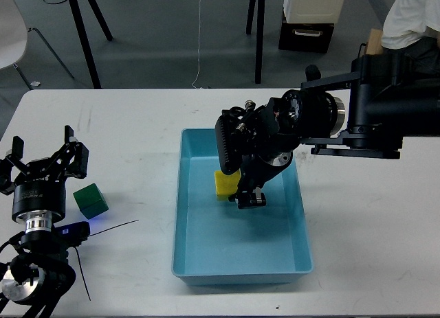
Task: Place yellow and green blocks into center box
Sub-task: 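Carry the yellow cube into the blue tray and release it, then lift the right gripper out of the tray and withdraw it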
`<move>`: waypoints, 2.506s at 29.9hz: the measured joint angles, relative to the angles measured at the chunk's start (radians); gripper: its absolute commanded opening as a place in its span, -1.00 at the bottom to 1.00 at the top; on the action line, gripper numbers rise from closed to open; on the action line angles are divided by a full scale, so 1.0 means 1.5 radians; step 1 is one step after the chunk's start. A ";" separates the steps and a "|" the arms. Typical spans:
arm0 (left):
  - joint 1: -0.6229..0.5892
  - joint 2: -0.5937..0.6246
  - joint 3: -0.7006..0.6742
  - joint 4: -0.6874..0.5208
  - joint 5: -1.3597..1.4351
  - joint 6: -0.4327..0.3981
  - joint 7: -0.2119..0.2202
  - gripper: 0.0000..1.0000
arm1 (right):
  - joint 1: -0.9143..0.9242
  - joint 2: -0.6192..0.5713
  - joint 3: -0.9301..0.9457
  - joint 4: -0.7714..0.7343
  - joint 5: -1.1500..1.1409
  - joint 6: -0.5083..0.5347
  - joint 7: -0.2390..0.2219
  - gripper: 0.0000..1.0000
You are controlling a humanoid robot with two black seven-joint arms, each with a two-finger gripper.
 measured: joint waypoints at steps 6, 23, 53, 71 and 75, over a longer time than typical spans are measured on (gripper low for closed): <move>-0.001 0.001 0.000 0.000 0.000 0.001 0.000 1.00 | -0.021 0.019 -0.012 -0.045 0.018 0.007 0.000 0.82; -0.064 0.148 0.005 0.006 0.006 0.002 0.004 1.00 | -0.008 -0.090 0.080 -0.044 0.174 0.002 0.000 0.96; -0.226 0.290 -0.065 0.173 0.417 -0.037 -0.019 1.00 | -0.467 -0.046 0.843 0.027 0.345 -0.128 0.000 0.97; -0.331 0.321 -0.068 0.287 0.936 -0.042 -0.019 1.00 | -0.840 -0.082 1.178 0.268 0.410 -0.129 -0.045 0.97; -0.373 0.321 -0.066 0.289 1.185 -0.041 -0.019 1.00 | -0.945 -0.083 1.250 0.315 0.438 -0.129 -0.059 0.97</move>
